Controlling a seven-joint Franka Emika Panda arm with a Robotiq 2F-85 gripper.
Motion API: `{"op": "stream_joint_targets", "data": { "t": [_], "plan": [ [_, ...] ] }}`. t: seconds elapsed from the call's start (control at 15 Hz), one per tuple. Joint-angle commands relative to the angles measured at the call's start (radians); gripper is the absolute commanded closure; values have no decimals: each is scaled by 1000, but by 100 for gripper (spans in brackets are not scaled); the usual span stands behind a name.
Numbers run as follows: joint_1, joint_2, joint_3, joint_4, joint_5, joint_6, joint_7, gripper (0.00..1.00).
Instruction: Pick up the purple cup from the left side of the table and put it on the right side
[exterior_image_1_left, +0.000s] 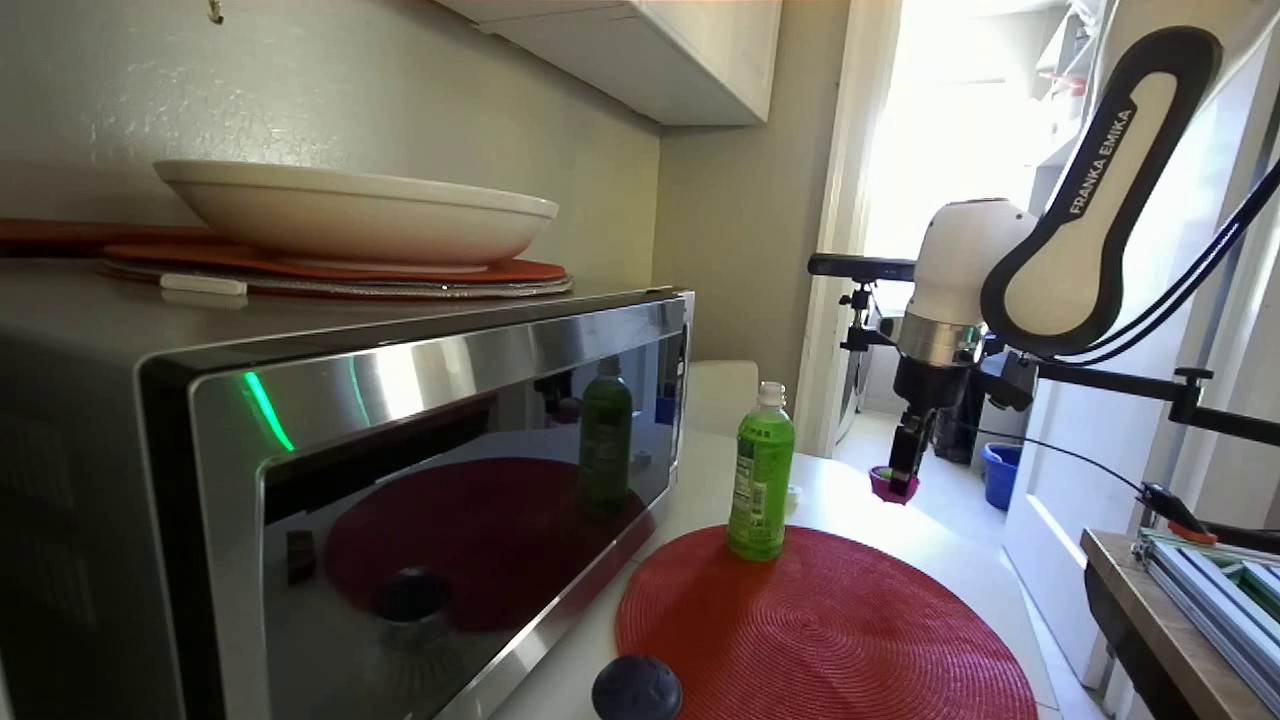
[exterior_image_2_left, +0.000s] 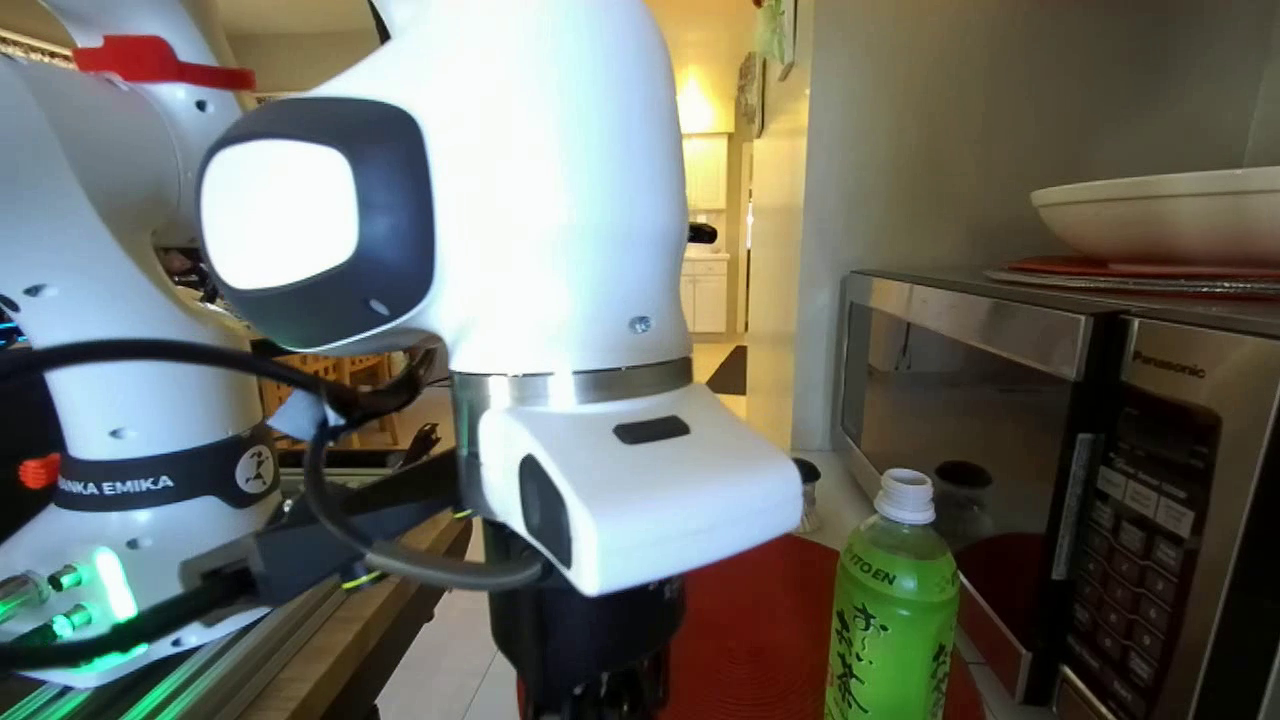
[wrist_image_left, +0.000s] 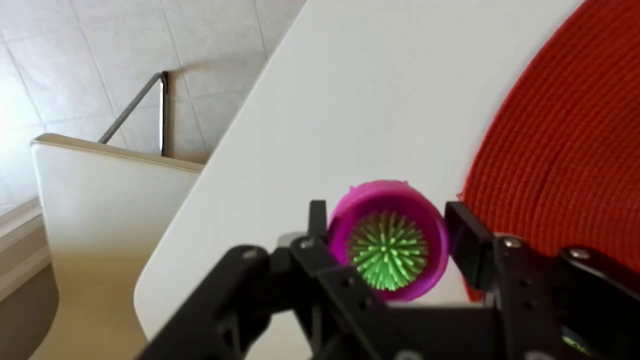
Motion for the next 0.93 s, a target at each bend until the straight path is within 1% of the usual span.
{"op": "stream_joint_targets", "data": {
  "t": [0.0,0.07,0.2,0.27,0.33,0.4,0.6,0.73,0.87],
  "plan": [
    [-17,40,1,0,36,71,-65,65],
    [-22,49,6,0,47,82,-77,65],
    [-52,68,40,0,82,101,-107,65],
    [-98,76,83,0,82,112,-114,65],
    [-128,82,114,0,96,124,-127,65],
    [-180,91,171,0,113,130,-141,65],
    [-301,132,284,6,120,160,-166,65],
    [-379,159,343,12,103,171,-173,65],
    [-441,184,383,19,88,175,-180,65]
  ]
}}
